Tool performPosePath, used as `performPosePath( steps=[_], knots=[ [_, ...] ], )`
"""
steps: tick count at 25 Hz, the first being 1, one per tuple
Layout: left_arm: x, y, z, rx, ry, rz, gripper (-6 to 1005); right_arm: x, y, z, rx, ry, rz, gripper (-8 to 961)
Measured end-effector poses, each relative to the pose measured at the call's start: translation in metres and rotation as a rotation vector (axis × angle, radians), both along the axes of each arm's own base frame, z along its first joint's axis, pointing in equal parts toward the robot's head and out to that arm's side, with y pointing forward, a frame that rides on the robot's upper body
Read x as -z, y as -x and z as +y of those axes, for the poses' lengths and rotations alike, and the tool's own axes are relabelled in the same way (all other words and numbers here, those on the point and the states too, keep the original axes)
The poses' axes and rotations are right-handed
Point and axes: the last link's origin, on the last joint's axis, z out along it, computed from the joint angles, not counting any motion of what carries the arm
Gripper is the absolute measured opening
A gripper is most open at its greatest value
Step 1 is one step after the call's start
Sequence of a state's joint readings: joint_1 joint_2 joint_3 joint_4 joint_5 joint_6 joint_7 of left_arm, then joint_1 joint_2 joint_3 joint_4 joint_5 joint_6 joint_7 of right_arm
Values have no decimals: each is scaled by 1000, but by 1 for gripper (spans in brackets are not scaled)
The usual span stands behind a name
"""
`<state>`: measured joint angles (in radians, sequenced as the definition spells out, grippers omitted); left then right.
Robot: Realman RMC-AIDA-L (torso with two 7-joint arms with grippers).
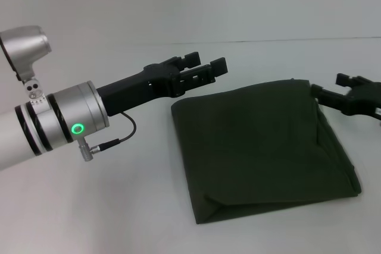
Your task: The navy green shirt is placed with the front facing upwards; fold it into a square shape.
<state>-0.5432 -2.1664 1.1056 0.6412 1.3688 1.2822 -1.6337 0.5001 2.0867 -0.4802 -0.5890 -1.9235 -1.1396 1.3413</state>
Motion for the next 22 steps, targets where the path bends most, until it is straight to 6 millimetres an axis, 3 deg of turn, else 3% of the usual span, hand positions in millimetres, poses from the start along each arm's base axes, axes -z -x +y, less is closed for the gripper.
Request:
performPosePath(
  steps=[3, 10, 22],
  knots=[
    [0, 0, 0, -2, 0, -2, 923, -5, 0, -18, -55, 33, 35, 862],
    [0, 0, 0, -4, 0, -5, 922, 8, -4, -57, -130, 172, 47, 862],
    [0, -2, 1, 1, -2, -4, 922, 35, -16, -59, -36, 240, 25, 862]
  ],
)
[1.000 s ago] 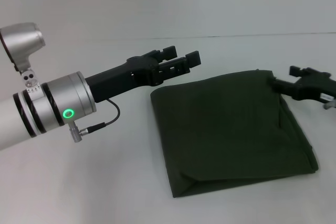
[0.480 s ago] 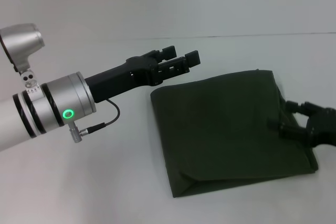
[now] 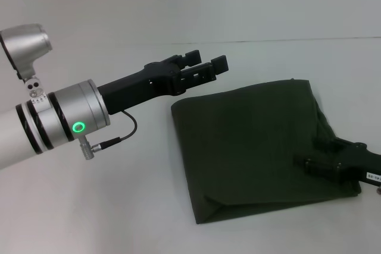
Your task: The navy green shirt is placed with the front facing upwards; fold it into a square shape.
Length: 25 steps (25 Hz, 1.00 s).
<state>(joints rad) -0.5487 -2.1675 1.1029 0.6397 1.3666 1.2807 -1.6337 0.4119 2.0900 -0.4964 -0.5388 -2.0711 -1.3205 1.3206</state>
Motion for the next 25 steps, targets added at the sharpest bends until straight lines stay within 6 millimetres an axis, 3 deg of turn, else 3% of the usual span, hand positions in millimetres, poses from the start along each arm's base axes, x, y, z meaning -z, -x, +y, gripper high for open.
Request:
performPosePath(
  steps=[6, 15, 20, 25],
  knots=[
    [0, 1, 0, -2, 0, 2, 922, 6, -5, 5, 41, -7, -32, 861],
    [0, 3, -1, -7, 2, 1, 922, -9, -21, 8, 129, -106, -31, 861],
    [-5, 12, -1, -36, -9, 4, 922, -30, -9, 0, 31, -171, 72, 861],
    [-12, 38, -4, -143, 47, 49, 922, -56, -3, -13, -57, -242, 150, 861]
  ],
)
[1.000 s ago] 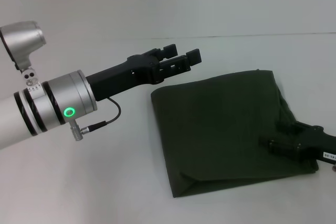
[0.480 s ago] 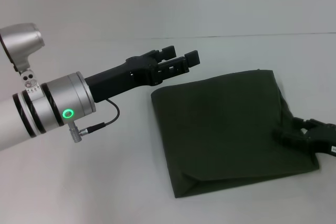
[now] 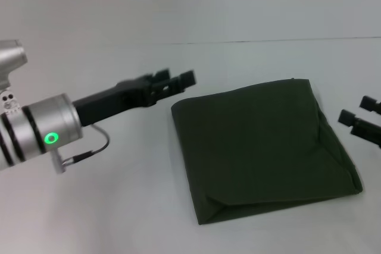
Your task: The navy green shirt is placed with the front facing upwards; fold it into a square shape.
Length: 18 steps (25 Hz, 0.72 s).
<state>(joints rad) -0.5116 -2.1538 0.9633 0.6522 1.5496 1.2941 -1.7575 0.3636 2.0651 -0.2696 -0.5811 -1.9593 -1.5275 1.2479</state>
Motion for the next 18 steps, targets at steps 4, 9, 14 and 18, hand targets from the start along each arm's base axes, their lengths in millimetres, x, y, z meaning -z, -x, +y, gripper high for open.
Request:
performPosePath(
  steps=[4, 9, 14, 18],
  knots=[
    [-2, 19, -3, -150, 155, 64, 922, -6, 0, -2, -12, -11, 4, 861],
    [-6, 19, -1, -309, 362, 155, 922, -4, 3, -1, -33, -15, -3, 862],
    [-4, 12, 6, -380, 446, 184, 922, -1, 7, 1, -56, -21, -12, 862],
    [4, 12, 13, -426, 441, 179, 922, 1, 8, 2, -64, -23, -15, 861]
  ],
)
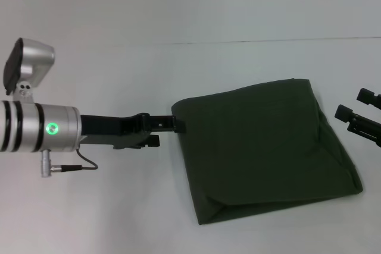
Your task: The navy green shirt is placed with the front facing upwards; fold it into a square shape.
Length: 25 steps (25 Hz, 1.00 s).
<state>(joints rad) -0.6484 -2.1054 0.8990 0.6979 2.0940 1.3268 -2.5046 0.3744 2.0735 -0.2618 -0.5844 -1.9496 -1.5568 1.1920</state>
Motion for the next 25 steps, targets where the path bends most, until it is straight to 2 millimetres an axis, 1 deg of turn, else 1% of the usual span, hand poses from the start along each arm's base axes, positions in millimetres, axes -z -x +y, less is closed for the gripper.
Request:
performPosePath(
  steps=[3, 8, 25],
  knots=[
    [10, 4, 2, -35, 6, 9, 922, 0, 0, 0, -1, 2, 1, 861],
    [18, 8, 4, -61, 6, 46, 922, 0, 1, -1, -5, 3, 3, 861],
    [47, -7, 9, -65, 37, 75, 922, -2, 3, 3, -15, 2, -1, 860]
  ],
)
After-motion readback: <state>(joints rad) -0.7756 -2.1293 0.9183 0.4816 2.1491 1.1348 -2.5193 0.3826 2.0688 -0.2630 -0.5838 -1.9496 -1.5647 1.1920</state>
